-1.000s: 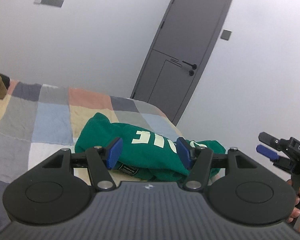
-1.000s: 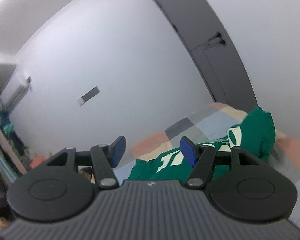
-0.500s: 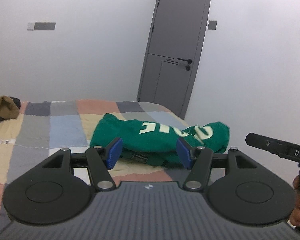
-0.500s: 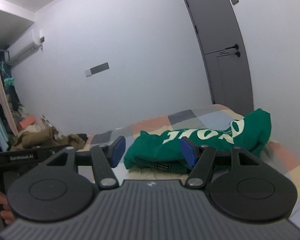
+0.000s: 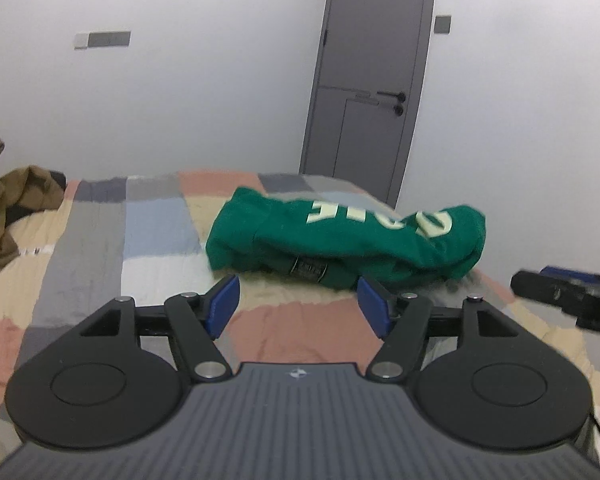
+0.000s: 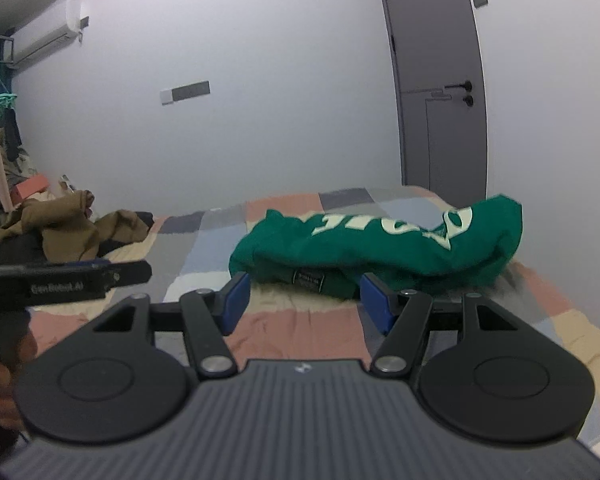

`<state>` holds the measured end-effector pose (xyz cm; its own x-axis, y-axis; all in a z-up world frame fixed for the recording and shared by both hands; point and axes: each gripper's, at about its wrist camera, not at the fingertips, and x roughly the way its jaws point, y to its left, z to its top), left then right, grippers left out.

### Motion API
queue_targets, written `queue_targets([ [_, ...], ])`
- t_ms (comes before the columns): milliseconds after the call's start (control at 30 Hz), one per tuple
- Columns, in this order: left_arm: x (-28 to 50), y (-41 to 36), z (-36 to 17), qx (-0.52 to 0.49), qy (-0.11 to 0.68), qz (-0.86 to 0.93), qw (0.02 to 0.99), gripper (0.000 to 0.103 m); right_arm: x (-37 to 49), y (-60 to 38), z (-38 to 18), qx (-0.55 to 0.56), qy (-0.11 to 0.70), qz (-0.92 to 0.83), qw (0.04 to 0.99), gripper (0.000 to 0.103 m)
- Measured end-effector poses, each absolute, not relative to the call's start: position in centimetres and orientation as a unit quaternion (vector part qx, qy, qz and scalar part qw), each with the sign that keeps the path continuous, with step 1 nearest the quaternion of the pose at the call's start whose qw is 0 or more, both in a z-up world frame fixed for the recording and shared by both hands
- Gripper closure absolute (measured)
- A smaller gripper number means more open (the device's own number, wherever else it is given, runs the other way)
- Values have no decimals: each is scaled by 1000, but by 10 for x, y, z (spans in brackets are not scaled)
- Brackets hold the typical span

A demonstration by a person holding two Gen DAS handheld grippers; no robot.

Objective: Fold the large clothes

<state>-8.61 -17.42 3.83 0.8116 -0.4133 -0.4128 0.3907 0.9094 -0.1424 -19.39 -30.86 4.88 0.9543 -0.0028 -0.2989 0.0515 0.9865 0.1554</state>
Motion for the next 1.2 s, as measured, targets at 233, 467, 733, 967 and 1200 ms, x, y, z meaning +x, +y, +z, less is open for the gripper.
queue_targets([
  [233, -85, -182, 26, -7, 230, -214, 949, 14, -186, -312, 29, 68, 152, -19, 986, 34],
  [467, -84, -182, 29, -9, 226, -212, 951, 4, -175, -320, 18, 76, 162, -42, 983, 9],
  [733, -85, -180, 35, -10, 218, -201, 955, 1, -170, -330, 16, 90, 171, -68, 979, 9],
  [967, -89, -181, 36, -7, 209, -199, 957, 0, -171, -333, 18, 94, 170, -74, 978, 8],
  [1200, -93, -184, 36, -3, 210, -194, 958, 0, -175, -330, 17, 94, 173, -70, 978, 8],
])
